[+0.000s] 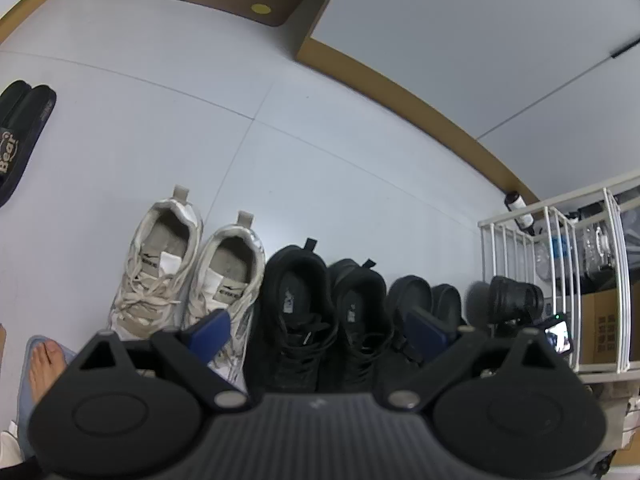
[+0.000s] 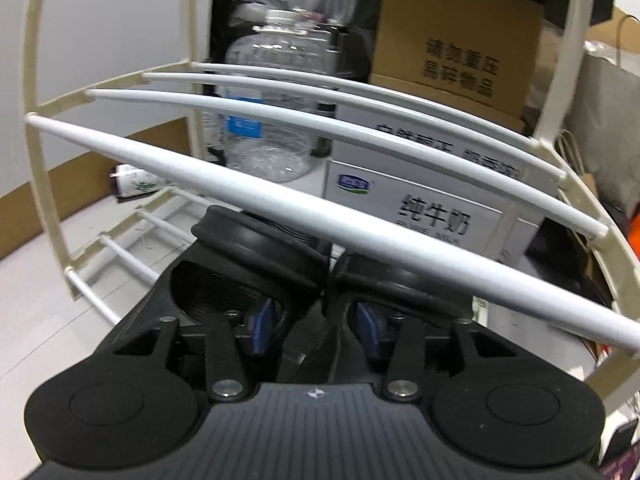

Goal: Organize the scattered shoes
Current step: 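Open the right gripper and pull it back from the rack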

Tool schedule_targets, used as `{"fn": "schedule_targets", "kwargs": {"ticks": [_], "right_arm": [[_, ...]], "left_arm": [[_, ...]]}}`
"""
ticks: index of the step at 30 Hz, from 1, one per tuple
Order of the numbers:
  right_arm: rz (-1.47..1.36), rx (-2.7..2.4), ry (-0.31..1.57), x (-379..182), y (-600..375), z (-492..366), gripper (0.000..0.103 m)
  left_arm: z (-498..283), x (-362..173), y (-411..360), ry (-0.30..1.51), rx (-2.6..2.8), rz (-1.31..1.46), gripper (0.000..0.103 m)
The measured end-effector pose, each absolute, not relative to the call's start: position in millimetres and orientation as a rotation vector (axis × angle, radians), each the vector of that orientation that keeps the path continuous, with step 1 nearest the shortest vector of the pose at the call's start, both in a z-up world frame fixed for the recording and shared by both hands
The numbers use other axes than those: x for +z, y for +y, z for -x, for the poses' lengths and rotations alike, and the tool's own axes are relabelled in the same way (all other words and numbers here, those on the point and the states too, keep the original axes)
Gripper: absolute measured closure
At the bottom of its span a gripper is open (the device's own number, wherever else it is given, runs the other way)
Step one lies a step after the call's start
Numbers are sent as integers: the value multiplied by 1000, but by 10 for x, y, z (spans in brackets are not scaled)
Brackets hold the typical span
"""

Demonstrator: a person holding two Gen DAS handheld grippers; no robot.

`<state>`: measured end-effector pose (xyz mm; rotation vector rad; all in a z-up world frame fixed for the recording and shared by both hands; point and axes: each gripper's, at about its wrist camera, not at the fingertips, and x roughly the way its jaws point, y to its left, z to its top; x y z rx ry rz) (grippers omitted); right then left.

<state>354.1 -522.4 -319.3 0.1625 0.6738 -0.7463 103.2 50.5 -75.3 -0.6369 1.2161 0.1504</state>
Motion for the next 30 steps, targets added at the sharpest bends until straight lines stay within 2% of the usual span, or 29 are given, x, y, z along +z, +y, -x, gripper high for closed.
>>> {"fn": "schedule_targets", "kwargs": {"ticks": [6,10,12,18,30], "right_arm": [[-198,-685,673,-3091,-5260,-3388,44],[-228,-665,653,-3027,-5203,-3332,26],[-231,-676,634,-2985,-5151,-3326,22],[-238,-674,605,-2864,-4960,-3234,22],[-212,-591,708,-2811,-4712,-3278,19]], "left_arm": [[-1023,-758,481,1218,146,638,7],[-1013,-755,478,1216,149,638,7],[-1007,-753,475,1216,148,638,7],[-1005,-738,501,1210,152,644,7],[-963,-587,619,1149,180,565,7]]}}
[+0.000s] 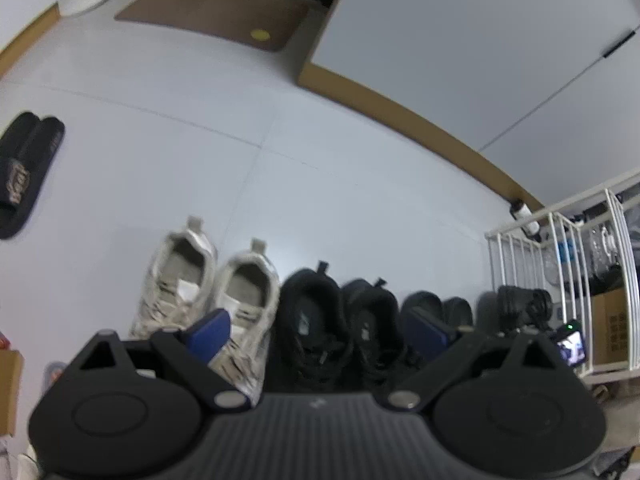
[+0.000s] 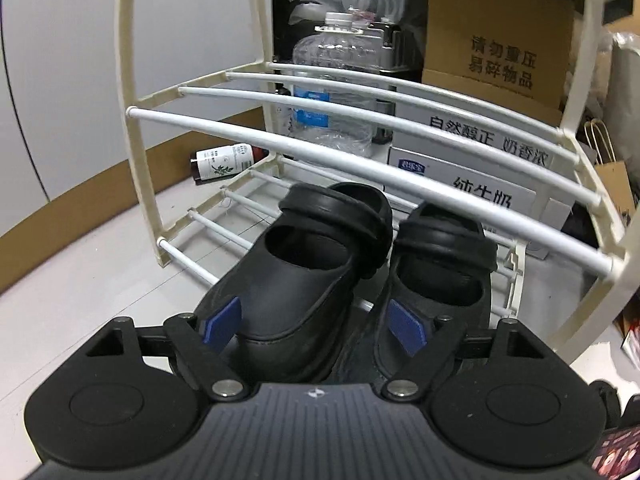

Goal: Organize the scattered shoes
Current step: 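Open the right gripper and pull it back from the rack, then move the right gripper back toward the shoe row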

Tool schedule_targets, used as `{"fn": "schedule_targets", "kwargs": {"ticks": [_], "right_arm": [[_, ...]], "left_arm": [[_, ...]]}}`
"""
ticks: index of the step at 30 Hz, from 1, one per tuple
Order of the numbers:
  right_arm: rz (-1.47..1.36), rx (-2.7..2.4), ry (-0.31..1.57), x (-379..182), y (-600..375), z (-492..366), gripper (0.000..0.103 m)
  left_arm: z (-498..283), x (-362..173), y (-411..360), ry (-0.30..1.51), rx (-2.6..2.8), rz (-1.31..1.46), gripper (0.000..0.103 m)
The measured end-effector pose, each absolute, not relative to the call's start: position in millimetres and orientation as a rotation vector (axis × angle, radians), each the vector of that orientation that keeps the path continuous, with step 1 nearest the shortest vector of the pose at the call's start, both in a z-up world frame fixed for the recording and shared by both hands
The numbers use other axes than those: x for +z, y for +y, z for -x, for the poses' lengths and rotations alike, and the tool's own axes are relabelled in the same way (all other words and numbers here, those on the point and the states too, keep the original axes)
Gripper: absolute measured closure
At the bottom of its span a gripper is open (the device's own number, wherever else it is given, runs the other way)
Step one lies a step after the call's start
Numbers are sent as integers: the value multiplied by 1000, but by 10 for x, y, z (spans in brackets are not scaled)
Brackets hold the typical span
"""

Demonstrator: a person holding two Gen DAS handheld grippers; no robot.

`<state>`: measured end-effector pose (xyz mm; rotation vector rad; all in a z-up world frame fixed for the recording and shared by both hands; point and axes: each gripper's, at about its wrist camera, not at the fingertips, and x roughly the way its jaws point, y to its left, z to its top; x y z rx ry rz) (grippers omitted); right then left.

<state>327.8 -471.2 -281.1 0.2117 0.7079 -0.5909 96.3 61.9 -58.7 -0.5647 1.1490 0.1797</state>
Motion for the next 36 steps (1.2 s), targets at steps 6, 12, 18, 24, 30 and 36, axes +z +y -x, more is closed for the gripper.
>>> {"fn": "schedule_targets", "kwargs": {"ticks": [6,12,18,24,30,36], "right_arm": [[-170,-574,712,-2373,-4641,-3210,18],[-179,-543,687,-1673,-4558,-2999,13],[-184,-425,711,-1155,-4534,-2791,13],[-169,-422,652,-587,-4381,-2351,13],[-202,-436,614,-166,-4047,-1878,13],[-214,-350,580,53,-3496,-1601,13]], "left_arm": [[-820,-410,641,1115,130,553,7],[-687,-298,654,1102,92,518,7],[-603,-243,645,1108,55,456,7],[-508,-163,619,1101,18,435,7],[-384,-81,635,1073,8,459,7],[-375,-141,746,1080,19,488,7]]}}
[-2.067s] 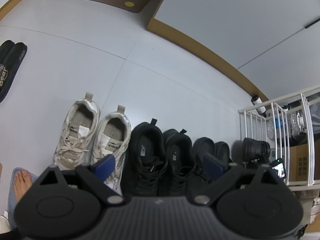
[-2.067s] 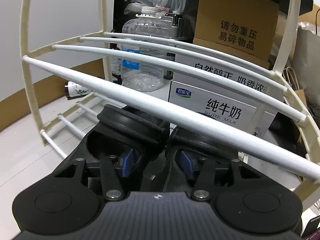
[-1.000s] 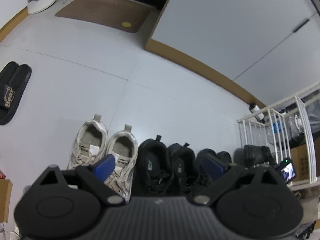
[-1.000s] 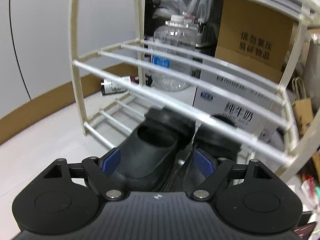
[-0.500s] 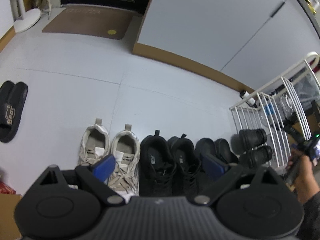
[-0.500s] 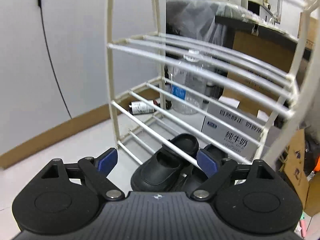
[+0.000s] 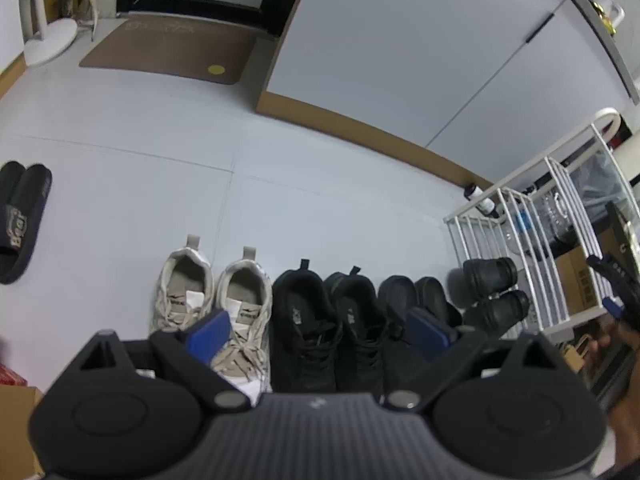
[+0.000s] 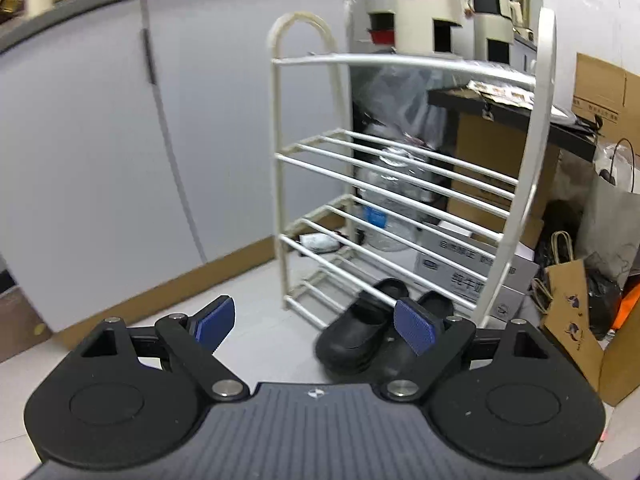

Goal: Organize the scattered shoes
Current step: 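Move the right gripper back toward the shoe row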

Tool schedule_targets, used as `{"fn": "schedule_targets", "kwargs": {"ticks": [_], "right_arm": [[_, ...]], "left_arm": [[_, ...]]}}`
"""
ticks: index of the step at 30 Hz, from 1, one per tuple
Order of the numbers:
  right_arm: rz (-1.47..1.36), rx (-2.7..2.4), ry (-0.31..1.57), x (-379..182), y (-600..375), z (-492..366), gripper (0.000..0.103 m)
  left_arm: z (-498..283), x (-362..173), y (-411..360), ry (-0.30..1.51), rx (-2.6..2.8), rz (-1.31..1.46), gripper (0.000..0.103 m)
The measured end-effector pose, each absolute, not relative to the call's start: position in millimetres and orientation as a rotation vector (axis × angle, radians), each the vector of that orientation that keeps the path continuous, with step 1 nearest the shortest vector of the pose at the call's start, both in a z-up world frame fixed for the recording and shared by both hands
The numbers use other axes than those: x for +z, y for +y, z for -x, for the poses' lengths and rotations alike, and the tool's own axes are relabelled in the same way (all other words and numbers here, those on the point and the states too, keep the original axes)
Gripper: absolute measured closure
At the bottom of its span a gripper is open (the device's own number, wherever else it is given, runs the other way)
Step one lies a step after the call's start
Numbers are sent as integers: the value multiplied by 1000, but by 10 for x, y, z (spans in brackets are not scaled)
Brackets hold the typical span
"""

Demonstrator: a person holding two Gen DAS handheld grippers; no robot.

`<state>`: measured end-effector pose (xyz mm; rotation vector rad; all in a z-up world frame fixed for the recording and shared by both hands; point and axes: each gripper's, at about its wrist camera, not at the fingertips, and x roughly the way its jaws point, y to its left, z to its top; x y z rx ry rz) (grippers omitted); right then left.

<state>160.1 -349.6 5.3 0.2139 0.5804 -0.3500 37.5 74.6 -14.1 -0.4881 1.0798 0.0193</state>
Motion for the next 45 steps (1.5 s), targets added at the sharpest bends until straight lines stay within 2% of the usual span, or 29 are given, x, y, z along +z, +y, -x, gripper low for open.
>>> {"fn": "schedule_targets", "kwargs": {"ticks": [5,9,16,27,45], "right_arm": [[-241,-218,537,232,-3046,-1335,13],[-147,-67,478,371,-2608,-1099,9],[-91,69,489,410,-2131,-760,9],[4,103,460,536,-1884,-511,9],[39,178,607,-2,-1522,-384,9]], "left_arm": [[-344,-189,835,1086,58,458,7],[-306,-181,844,1093,55,421,7],[-251,-121,813,1112,-17,339,6],[-50,-266,776,1175,-42,230,6],[94,-303,1032,1191,-33,202,6]]}}
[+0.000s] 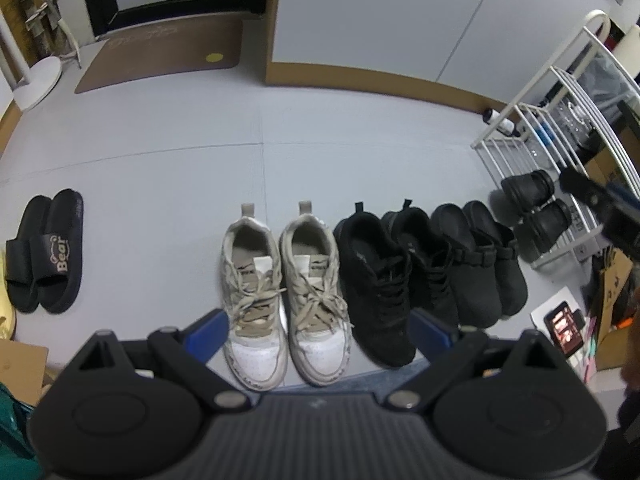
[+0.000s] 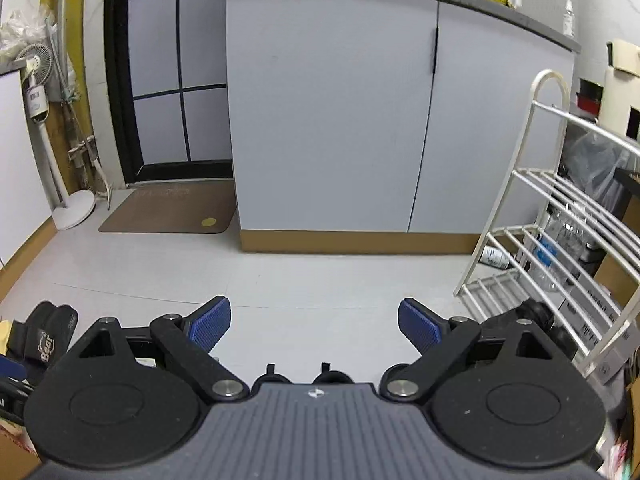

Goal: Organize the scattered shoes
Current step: 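Move the right gripper back toward the shoe row, then lower the right gripper onto the heels of the beige ERKE sneakers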

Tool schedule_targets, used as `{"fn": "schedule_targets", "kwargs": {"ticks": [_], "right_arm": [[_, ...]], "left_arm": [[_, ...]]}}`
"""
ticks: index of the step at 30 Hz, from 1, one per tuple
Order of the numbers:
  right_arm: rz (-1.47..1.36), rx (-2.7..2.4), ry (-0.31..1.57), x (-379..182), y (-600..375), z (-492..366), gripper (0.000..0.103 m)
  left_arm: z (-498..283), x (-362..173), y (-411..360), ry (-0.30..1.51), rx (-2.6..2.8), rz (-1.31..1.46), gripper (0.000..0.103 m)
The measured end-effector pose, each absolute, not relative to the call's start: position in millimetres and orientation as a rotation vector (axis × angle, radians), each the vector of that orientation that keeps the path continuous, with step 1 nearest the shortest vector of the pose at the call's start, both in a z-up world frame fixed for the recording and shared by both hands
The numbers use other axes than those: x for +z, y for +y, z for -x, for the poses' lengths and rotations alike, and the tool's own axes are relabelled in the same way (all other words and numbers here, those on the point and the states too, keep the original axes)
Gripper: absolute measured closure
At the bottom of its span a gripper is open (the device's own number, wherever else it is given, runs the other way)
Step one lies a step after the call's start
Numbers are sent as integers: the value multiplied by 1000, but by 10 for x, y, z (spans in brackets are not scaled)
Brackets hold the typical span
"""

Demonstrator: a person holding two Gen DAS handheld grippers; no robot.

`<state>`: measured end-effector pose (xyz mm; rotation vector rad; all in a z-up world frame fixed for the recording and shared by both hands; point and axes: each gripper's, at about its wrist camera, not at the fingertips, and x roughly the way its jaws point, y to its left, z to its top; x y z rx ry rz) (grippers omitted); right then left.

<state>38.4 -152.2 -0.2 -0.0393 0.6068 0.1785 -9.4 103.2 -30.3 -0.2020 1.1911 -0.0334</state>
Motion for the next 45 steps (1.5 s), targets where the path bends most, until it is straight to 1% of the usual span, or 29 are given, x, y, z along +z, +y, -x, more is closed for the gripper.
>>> {"fn": "schedule_targets", "kwargs": {"ticks": [7,12,17,21,27,33,36,37,45], "right_arm": [[-5,183,660,-288,-1403,-303,9],[16,200,673,-541,-1314,-183,9],[-23,224,738,-909,-1256,-76,10],[4,251,746,-1118,-1155,-47,10],[17,348,732,-1465,-958,-235,10],[8,409,760,-1922,-723,-561,10],[-4,420,780,-2118,-653,-672,12],[-14,418,792,-2203,-636,-699,15],[-93,334,828,-2663,-430,-538,16]], "left_arm": [[113,-288,1054,1189,-39,155,6],[118,-272,1079,1180,-27,123,5],[91,-365,1063,1198,-19,95,5],[27,-406,1037,1206,-18,71,5],[-106,-434,1023,1181,20,66,5],[-251,-554,1134,1201,110,94,5],[-306,-627,1235,1222,144,126,5],[-326,-647,1256,1229,154,132,5],[-488,-694,1224,1255,165,141,5]]}}
